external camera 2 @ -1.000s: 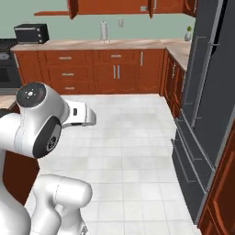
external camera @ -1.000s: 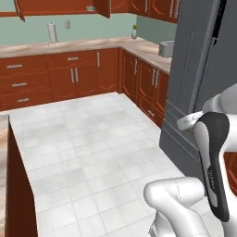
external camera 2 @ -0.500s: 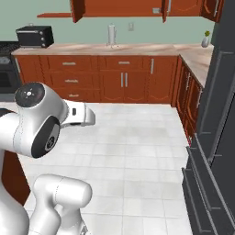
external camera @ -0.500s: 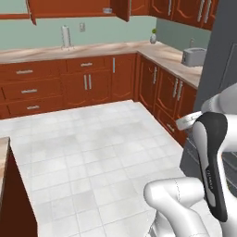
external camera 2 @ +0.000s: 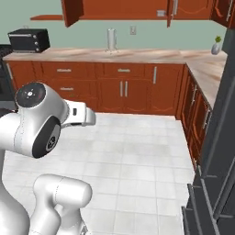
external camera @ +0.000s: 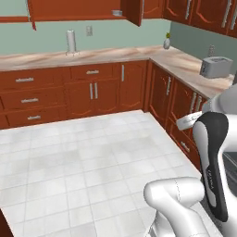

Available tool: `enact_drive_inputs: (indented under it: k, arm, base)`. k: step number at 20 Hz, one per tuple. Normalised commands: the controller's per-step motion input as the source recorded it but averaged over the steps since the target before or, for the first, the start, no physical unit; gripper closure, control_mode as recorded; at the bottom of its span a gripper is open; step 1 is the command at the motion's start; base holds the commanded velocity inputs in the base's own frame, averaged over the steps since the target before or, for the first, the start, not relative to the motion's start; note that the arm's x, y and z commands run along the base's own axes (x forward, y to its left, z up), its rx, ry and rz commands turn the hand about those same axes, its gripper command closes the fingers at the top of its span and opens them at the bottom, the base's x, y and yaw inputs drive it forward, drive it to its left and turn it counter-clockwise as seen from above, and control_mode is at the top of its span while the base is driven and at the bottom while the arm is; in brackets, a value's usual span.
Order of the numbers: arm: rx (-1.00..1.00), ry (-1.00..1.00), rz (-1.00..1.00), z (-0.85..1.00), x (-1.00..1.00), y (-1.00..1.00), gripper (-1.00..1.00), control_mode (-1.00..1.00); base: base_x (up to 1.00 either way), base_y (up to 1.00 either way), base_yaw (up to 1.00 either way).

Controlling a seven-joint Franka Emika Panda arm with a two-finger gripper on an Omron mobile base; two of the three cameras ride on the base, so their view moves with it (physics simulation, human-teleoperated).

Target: Retrieve the tupperware and aluminum foil from the cabinet and place them on the dining counter near the plate with fish and lime to prepare for storing leftovers.

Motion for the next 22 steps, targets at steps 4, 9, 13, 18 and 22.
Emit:
enact_drive_inputs:
  k: [4, 9, 13, 18, 22]
  arm:
    - [0.00, 0.00, 0.00, 0.00, 0.00, 0.00, -1.00, 1.00]
    - [0.00, 0.00, 0.00, 0.00, 0.00, 0.00, -1.00, 1.00]
    - [0.00, 0.00, 0.00, 0.00, 0.00, 0.00, -1.00, 1.00]
    - [0.00, 0.00, 0.00, 0.00, 0.00, 0.00, -1.00, 1.00]
    - [0.00, 0.00, 0.00, 0.00, 0.00, 0.00, -1.00, 1.00]
  base:
    - [1.00, -0.39, 0.06]
    - [1.00, -0.37, 0.00]
    - [1.00, -0.14, 0.00]
    - [1.00, 0.00, 0.00]
    - [1.00, -0.15, 0.00]
